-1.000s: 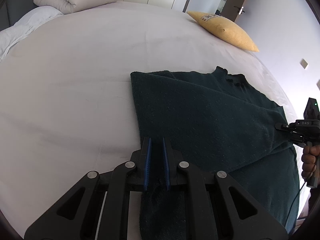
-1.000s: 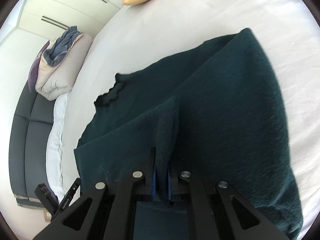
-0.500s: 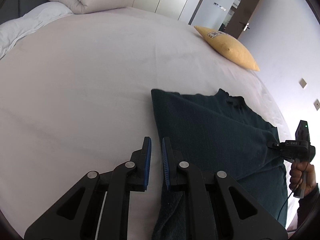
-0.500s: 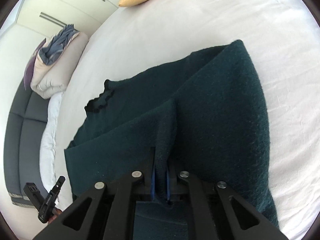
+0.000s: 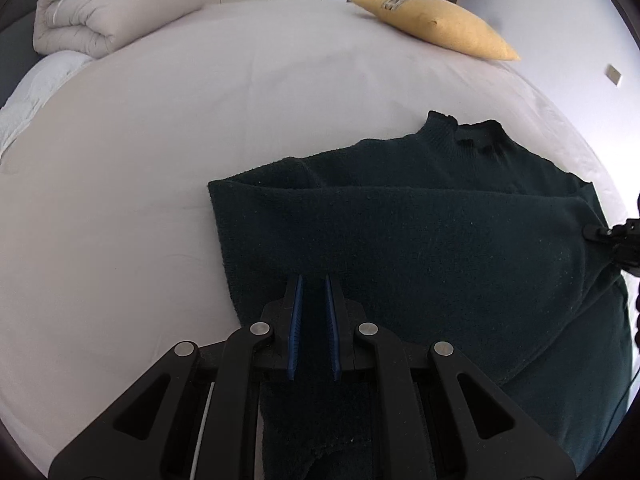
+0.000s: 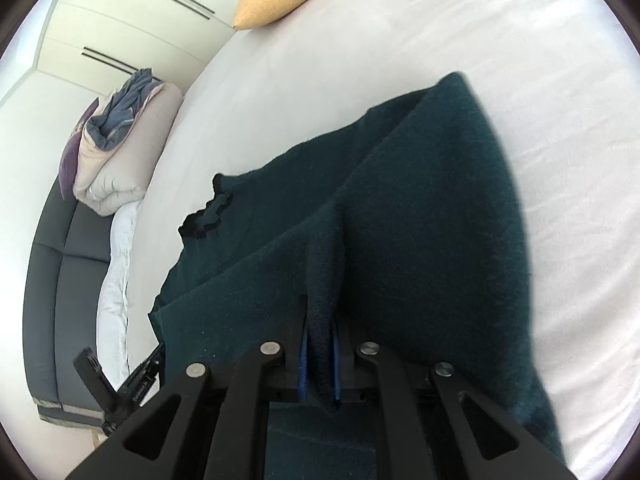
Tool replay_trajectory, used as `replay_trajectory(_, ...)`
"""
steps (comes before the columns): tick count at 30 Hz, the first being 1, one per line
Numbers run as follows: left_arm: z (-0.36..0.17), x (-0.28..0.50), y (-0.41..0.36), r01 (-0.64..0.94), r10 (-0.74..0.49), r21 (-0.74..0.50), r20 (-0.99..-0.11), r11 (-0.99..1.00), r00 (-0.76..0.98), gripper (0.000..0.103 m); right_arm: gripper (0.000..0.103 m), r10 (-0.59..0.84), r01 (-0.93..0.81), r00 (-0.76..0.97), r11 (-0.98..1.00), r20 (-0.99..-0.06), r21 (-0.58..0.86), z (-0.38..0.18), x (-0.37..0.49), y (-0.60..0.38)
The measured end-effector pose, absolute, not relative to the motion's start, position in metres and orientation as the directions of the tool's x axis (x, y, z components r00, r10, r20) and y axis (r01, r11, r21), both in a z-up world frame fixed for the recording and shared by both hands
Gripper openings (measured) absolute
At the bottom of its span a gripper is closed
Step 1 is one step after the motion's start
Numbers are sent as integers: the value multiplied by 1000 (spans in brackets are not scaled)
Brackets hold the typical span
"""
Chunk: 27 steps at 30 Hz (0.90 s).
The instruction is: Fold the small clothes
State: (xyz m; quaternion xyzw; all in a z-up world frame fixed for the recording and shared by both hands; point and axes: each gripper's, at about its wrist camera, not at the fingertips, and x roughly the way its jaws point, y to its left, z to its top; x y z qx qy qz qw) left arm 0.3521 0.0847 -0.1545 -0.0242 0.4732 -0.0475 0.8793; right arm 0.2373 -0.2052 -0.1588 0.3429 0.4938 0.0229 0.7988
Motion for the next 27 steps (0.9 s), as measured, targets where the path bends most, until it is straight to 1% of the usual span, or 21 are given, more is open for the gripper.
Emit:
replay_trajectory(1,-155,351,85,62,-110,-91,-828,994,549,11,16,330,320,527,777,-783,542,-152,233,-208)
replay_trajectory(2,-155,350,86,64,-114,-95,-827,993,550,11,18,278,346,546,784,-790,515,-145,229,-210)
replay_trajectory(3,-154,350,87,66,-119,-99,-827,993,550,11,24,217,377,576,785,-788,492,-136,224,-213)
replay_trajectory(4,-153,350,89,65,-123,-104,-827,992,549,11,26,186,384,607,783,-773,490,-128,220,-214)
replay_trajectory(5,-149,350,91,60,-129,-114,-827,992,548,11,26,190,369,630,780,-753,505,-123,219,-213)
replay_trajectory(7,-143,347,96,46,-134,-131,-818,990,559,11,26,267,287,657,777,-705,561,-116,225,-202)
replay_trajectory(11,-130,344,101,33,-136,-147,-774,989,618,11,26,396,143,622,791,-676,595,-124,246,-160)
replay_trajectory(12,-127,346,102,28,-134,-150,-763,988,632,11,28,422,113,612,790,-668,603,-128,251,-151)
replay_trajectory(13,-125,347,104,25,-132,-151,-759,988,637,11,33,444,93,602,787,-664,610,-133,255,-145)
replay_trajectory(15,-131,353,105,10,-97,-116,-782,993,616,11,40,469,105,564,776,-680,622,-151,265,-136)
replay_trajectory(16,-141,357,107,4,-88,-105,-810,994,580,11,37,470,122,564,765,-679,632,-159,266,-139)
replay_trajectory(17,-151,360,110,5,-105,-123,-826,992,554,11,34,483,122,578,746,-658,655,-162,265,-145)
replay_trajectory(19,-153,356,122,6,-160,-193,-799,981,580,11,24,488,143,600,715,-634,685,-166,260,-161)
replay_trajectory(21,-154,354,129,-2,-191,-236,-792,972,580,11,23,457,174,631,705,-627,688,-168,251,-183)
replay_trajectory(24,-147,343,130,6,-194,-234,-792,972,579,11,20,425,219,669,671,-610,708,-166,231,-212)
replay_trajectory(25,-146,338,131,6,-196,-236,-791,972,579,11,22,389,240,678,684,-623,688,-159,220,-221)
replay_trajectory(26,-144,331,132,3,-198,-241,-792,971,578,11,27,337,263,682,715,-649,648,-151,209,-225)
replay_trajectory(27,-141,323,133,-3,-201,-249,-791,969,578,11,41,298,272,693,735,-657,621,-143,196,-229)
